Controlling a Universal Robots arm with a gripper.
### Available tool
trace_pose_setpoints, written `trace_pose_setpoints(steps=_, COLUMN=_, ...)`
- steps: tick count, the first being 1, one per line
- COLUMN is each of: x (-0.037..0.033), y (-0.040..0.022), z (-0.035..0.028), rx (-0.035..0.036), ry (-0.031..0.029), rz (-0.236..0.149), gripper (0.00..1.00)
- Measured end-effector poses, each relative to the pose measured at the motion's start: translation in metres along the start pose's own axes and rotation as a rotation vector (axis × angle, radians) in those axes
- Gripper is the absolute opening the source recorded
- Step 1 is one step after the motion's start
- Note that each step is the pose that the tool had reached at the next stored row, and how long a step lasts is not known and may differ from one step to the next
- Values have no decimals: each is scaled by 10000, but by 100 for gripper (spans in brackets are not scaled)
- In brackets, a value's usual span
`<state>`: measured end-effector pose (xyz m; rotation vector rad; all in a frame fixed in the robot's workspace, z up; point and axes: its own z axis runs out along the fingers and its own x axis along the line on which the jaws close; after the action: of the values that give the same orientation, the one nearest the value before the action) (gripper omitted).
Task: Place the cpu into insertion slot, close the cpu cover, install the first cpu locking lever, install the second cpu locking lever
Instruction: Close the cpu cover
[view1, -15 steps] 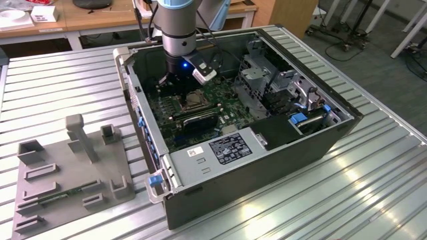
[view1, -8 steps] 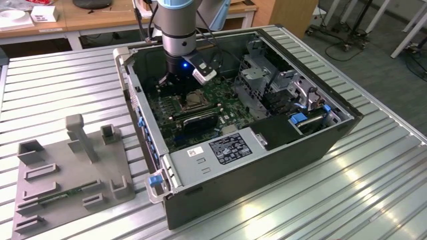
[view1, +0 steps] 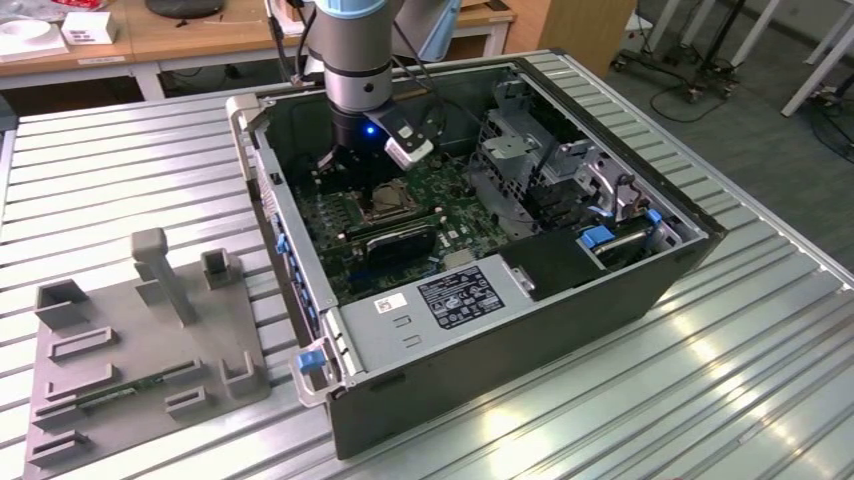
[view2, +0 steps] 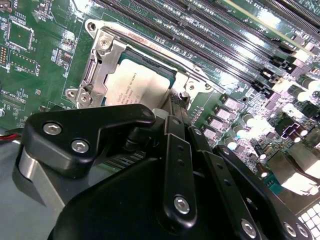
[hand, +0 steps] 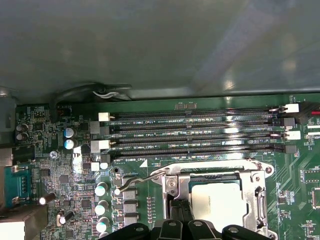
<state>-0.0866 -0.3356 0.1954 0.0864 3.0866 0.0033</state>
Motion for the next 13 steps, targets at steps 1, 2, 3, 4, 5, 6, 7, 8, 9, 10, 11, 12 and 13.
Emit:
trace_pose_setpoints(steps=1, x=0, y=0, z=0, rx=-1, ry=-1, rz=0, gripper=10)
trace_pose_setpoints(steps=2, x=0, y=0, z=0, rx=-1, ry=-1, rz=0, gripper=10)
trace_pose_setpoints(steps=3, x=0, y=0, z=1, rx=-1, ry=-1, rz=0, gripper=10)
trace_pose_setpoints(steps=4, x=0, y=0, z=0, rx=0, ry=0, rz=0, gripper=10)
trace_pose_setpoints(steps=5, x=0, y=0, z=1, rx=0, ry=0, rz=0, gripper=10)
trace_pose_setpoints(steps=6, x=0, y=-1, z=0, rx=1, ry=0, rz=0, gripper=10)
trace_pose_setpoints(steps=7, x=0, y=-1, z=1, rx=0, ry=0, rz=0, gripper=10)
trace_pose_setpoints(steps=8, x=1, y=-1, z=1, rx=0, ry=0, rz=0, gripper=10)
trace_pose_setpoints(steps=9, x=0, y=-1, z=0, rx=0, ry=-1, rz=0, gripper=10)
trace_pose_setpoints(steps=10, x=0, y=0, z=-3, rx=-3, ry=-3, rz=1, gripper=10)
trace_pose_setpoints(steps=11, x=-1, y=1, z=-6, rx=-7, ry=-5, rz=1, gripper=10)
trace_pose_setpoints(steps=12, x=-3, y=4, z=-9, rx=-15, ry=-10, rz=1, gripper=10)
trace_pose_setpoints(steps=13, x=-5, y=7, z=-14, rx=-23, ry=-16, rz=2, gripper=10)
